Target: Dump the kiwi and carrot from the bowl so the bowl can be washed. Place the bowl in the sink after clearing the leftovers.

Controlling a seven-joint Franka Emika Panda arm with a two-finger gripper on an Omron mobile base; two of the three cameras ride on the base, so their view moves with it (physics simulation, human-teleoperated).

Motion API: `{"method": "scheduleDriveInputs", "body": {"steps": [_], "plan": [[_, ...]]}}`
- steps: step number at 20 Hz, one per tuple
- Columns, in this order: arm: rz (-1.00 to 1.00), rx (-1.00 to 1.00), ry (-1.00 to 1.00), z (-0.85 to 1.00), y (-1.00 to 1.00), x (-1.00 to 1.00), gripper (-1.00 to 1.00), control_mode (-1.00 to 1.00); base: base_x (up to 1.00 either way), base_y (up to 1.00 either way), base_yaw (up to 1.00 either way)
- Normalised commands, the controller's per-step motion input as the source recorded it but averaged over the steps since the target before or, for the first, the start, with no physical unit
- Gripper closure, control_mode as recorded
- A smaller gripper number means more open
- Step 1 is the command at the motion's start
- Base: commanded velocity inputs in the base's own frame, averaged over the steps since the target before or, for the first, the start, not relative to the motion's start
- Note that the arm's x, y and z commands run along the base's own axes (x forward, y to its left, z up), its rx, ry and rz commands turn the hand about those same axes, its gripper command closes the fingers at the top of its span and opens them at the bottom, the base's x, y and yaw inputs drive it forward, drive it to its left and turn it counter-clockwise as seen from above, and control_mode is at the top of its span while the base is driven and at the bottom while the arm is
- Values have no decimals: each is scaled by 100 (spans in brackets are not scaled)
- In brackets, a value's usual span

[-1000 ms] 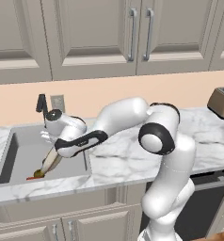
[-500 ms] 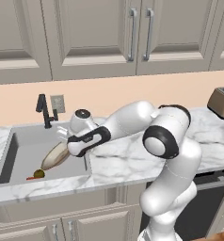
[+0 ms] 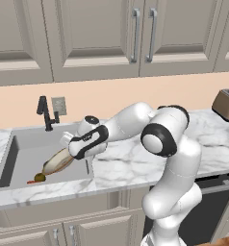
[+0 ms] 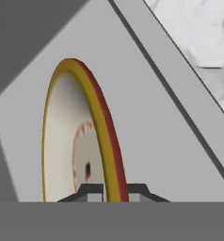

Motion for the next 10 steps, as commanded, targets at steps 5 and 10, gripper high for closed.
{"method": "scheduleDriveInputs", "body": {"steps": [5, 10], "plan": [[-7, 8, 1, -7, 32, 32, 100, -100, 0, 0, 0], [-8, 7, 0, -6, 29, 48, 100, -100, 0, 0, 0]]}}
